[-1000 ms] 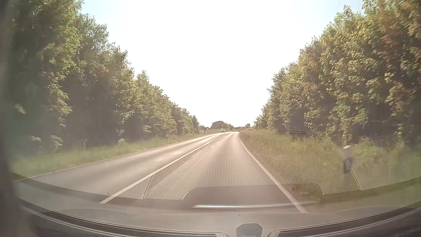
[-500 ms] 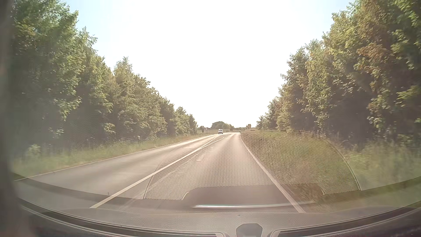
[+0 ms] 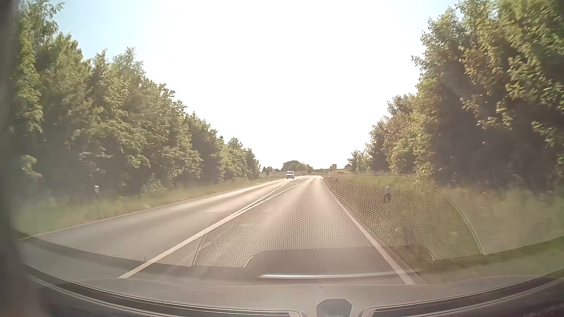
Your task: Follow the waypoints while adhering to traffic rules and regulations
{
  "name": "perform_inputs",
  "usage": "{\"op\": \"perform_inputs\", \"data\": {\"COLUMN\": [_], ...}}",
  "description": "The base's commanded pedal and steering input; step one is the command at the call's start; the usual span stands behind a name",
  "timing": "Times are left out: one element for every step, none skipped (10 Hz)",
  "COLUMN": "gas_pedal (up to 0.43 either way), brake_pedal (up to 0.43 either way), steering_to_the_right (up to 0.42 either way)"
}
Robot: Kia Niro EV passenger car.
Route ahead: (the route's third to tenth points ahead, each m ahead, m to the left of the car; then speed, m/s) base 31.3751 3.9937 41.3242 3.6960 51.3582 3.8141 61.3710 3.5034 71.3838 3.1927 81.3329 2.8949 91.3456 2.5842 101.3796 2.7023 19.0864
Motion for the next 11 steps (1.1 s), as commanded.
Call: {"op": "perform_inputs", "data": {"gas_pedal": [0.228, 0.228, 0.228, 0.228, 0.228, 0.228, 0.228, 0.228, 0.228, 0.228, 0.228], "brake_pedal": [0.006, 0.006, 0.006, 0.006, 0.006, 0.006, 0.006, 0.006, 0.006, 0.006, 0.000], "steering_to_the_right": [0.004, 0.004, 0.004, 0.005, 0.006, 0.006, 0.006, 0.006, 0.005, 0.006, 0.006]}}
